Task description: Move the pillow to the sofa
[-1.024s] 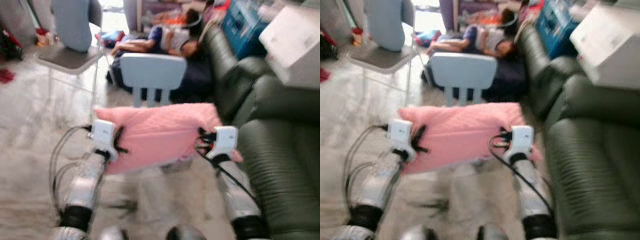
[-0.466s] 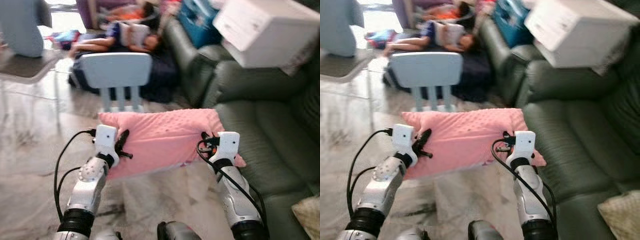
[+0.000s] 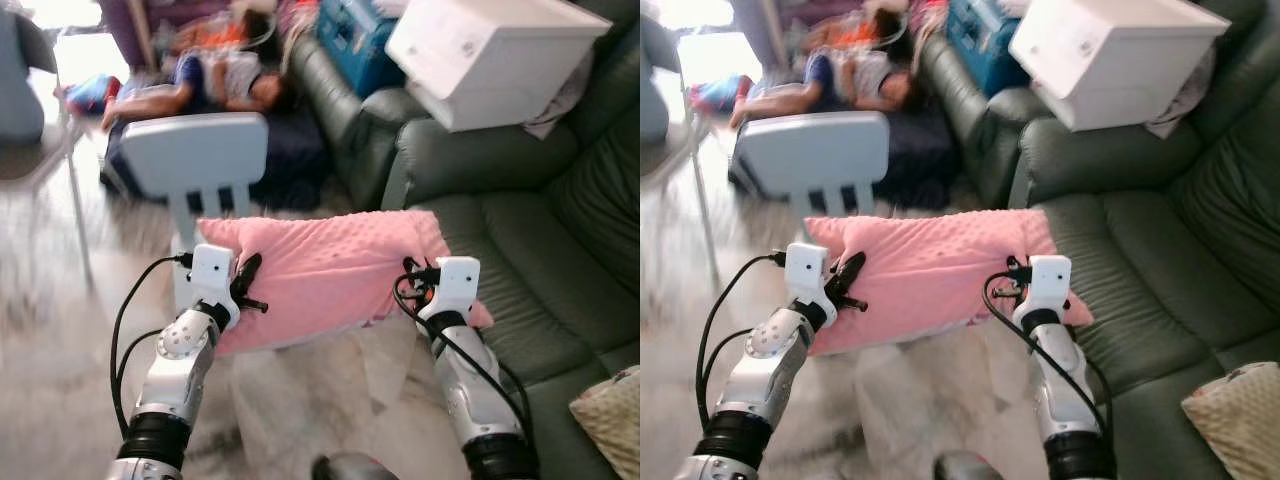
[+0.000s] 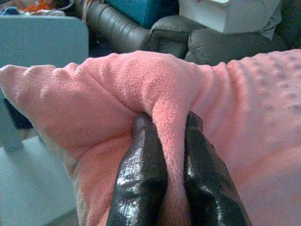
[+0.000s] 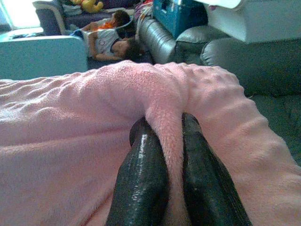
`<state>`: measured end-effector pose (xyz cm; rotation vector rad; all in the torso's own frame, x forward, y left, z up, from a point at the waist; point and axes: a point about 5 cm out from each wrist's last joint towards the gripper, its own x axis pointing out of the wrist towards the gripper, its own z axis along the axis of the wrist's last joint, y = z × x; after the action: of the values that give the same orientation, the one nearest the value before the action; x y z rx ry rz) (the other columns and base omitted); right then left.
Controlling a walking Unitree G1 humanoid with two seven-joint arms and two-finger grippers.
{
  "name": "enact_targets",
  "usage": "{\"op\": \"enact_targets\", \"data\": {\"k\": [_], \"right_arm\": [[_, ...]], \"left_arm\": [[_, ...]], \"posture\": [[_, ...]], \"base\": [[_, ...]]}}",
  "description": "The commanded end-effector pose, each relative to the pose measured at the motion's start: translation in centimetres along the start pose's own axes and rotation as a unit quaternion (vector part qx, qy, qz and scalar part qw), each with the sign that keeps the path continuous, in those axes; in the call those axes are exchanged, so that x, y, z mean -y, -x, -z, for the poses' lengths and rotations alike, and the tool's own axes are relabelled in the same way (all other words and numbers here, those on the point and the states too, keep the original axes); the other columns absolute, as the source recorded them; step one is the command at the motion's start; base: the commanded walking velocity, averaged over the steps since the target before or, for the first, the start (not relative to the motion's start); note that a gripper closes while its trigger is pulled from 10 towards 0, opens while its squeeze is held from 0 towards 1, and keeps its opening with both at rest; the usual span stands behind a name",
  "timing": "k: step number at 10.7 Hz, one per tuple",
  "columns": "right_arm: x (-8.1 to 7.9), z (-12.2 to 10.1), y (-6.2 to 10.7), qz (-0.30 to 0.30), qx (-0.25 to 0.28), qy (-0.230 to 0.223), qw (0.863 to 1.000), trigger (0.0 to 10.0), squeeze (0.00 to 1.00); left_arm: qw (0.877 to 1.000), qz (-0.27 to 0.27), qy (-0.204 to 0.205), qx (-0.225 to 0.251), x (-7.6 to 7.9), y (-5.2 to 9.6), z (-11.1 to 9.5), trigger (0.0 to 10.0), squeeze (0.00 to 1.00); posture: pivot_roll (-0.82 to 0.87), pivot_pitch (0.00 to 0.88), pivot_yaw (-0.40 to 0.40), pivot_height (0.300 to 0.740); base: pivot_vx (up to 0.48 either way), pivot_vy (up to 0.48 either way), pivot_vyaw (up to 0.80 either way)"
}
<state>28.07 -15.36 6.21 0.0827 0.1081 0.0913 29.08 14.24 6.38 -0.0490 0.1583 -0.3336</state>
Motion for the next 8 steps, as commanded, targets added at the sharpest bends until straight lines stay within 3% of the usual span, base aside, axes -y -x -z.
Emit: {"op": "enact_targets", "data": {"k": [1, 8], "right_arm": [[0.43, -0.45, -0.24, 0.007, 0.008, 0.008, 1.0, 10.0, 0.0], [0.53, -0.38, -0.16, 0.006, 0.005, 0.016, 1.0, 10.0, 0.0]], "left_arm": [[1.0, 0.015, -0.002, 0.006, 0.42, -0.31, -0.32, 10.0, 0.0], [1.0, 0.021, 0.004, 0.01, 1.03, -0.74, -0.32, 10.0, 0.0]], "posture": [[-0.05, 0.028, -0.055, 0.74], [-0.06, 0.034, -0.062, 0.74]], "base": [[0.285, 0.0, -0.8], [0.284, 0.0, -0.8]]}}
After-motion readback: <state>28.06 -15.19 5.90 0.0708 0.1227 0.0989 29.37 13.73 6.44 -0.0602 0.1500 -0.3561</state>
